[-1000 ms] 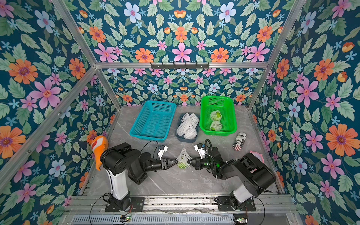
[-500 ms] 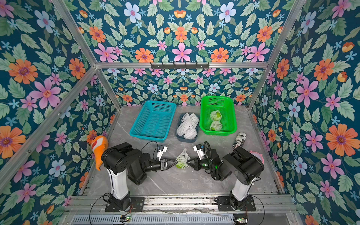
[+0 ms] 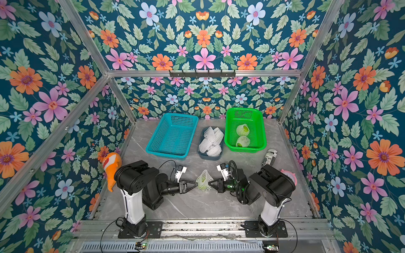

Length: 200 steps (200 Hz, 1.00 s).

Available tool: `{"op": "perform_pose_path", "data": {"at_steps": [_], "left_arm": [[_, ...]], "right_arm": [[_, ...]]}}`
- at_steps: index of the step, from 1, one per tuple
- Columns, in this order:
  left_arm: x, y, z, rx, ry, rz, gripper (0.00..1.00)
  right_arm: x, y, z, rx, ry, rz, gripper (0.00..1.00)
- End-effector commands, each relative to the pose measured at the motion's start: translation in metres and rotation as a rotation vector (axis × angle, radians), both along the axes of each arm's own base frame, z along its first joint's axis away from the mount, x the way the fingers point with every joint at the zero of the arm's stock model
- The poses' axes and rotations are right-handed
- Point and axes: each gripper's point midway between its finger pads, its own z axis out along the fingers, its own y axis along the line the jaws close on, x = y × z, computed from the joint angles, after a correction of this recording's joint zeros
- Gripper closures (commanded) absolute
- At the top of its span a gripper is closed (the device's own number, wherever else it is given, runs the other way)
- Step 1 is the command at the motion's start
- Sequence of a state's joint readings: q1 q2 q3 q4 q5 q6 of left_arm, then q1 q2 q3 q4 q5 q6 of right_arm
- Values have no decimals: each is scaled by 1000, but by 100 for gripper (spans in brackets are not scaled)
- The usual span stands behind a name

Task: Sleeve custard apples in foam nets
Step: Put on the foam net on the custard apple.

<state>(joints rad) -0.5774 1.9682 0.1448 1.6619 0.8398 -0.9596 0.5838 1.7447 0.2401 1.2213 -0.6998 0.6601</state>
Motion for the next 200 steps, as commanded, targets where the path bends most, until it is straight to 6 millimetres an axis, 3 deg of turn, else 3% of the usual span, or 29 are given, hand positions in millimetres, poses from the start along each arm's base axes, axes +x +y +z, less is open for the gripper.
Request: {"op": "perform_pose_path", "data": {"at_steps": [1, 56, 93, 140, 200], "left_arm": [[6, 3, 3, -8, -47, 33, 100], [7, 3, 0, 7, -40, 34, 100], [6, 4, -6, 23, -29, 31, 100], [12, 1, -5, 15, -18, 36, 100], [23, 2, -27, 87, 50, 66, 100]], "right_arm": [[-4, -1, -11, -37, 26, 10, 100], [3, -1, -18, -52, 65, -9, 100], [14, -15, -15, 20, 98, -75, 100], [19, -7, -8, 48, 118, -55, 100], [37, -4, -8, -81, 188, -83, 100]]}}
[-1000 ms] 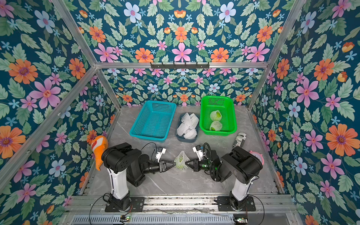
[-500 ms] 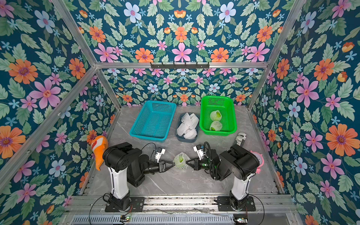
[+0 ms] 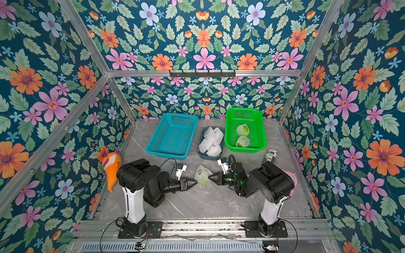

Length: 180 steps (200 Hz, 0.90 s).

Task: Sleeve custard apples in foam nets
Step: Put on the foam net on the custard apple.

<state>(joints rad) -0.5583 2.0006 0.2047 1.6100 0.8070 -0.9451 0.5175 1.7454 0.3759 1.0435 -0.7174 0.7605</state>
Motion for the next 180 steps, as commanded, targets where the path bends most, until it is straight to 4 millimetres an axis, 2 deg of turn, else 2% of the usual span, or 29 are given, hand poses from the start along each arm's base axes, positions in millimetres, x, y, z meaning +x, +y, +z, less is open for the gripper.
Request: {"op": "perform_pose_path", "data": {"at_steps": [1, 15, 60, 124, 180], "left_arm": [[1, 4, -18, 63, 48, 18, 100], [1, 4, -18, 66, 47, 14, 100], [-3, 7, -28, 115, 61, 11, 100], [7, 12, -36, 133, 93, 50, 100], [11, 23, -51, 205, 128, 76, 100]], "right_arm": [[-3, -5, -14, -92, 61, 4, 100], [-2, -5, -14, -123, 54, 19, 100], [-2, -13, -32, -178, 90, -7, 100], [11, -10, -23, -146, 100, -40, 100], [17, -14, -33, -214, 136, -59, 100]]}}
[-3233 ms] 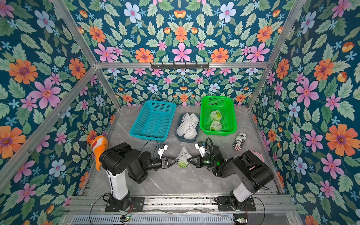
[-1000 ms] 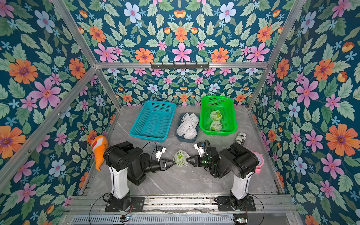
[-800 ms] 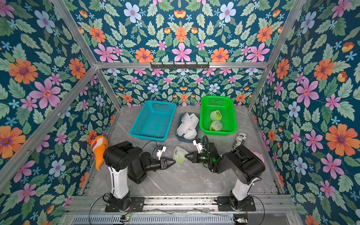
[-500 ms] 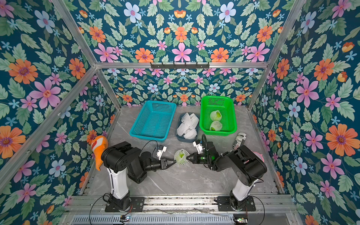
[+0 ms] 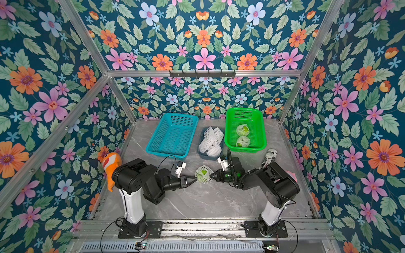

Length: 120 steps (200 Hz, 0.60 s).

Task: Sleeve custard apples in foam nets
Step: Put on the foam net on the custard apple.

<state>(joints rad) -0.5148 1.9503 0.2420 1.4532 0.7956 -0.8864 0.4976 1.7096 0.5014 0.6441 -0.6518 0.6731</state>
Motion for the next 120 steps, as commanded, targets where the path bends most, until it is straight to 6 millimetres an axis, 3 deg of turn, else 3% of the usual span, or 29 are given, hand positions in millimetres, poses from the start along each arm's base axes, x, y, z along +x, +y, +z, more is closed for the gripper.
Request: {"op": "perform_pose_path", "data": {"at_steps": [1, 67, 120], "left_arm": [[-7, 15, -44, 150, 126, 40, 100], [-9, 26, -60, 235, 165, 49, 100], [-10, 14, -62, 275, 157, -7, 100]], "right_arm": [[2, -4, -9, -47, 20, -18, 100], [10, -3, -8, -59, 29, -34, 100], [15, 5, 3, -28, 27, -34, 93]]}}
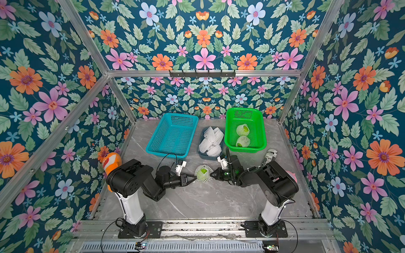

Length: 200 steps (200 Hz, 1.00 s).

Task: Sleeve custard apples in foam nets
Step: Put on the foam net on the custard apple.

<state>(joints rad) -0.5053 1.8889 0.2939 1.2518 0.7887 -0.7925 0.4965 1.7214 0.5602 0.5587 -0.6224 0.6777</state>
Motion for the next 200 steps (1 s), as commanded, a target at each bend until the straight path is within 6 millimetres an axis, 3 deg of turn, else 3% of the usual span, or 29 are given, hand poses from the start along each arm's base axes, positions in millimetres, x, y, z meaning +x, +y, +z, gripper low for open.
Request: {"op": "perform_pose_path", "data": {"at_steps": [1, 60, 107, 114, 174, 200], "left_arm": [[-19, 14, -55, 206, 165, 10, 100], [-12, 5, -44, 209, 143, -19, 100], [-11, 4, -44, 219, 140, -27, 100], [-11, 4, -43, 218, 138, -27, 100], [-10, 3, -43, 224, 137, -37, 100], [-10, 2, -43, 225, 134, -40, 100]], "right_arm": [[4, 4, 4, 4, -2, -7, 93], [5, 3, 4, -27, 12, -17, 76], [4, -7, 7, -34, 10, -28, 73], [6, -8, 20, -15, -22, -32, 72], [-1, -15, 30, -26, -39, -8, 72], [6, -19, 41, -20, -56, -26, 70]]}}
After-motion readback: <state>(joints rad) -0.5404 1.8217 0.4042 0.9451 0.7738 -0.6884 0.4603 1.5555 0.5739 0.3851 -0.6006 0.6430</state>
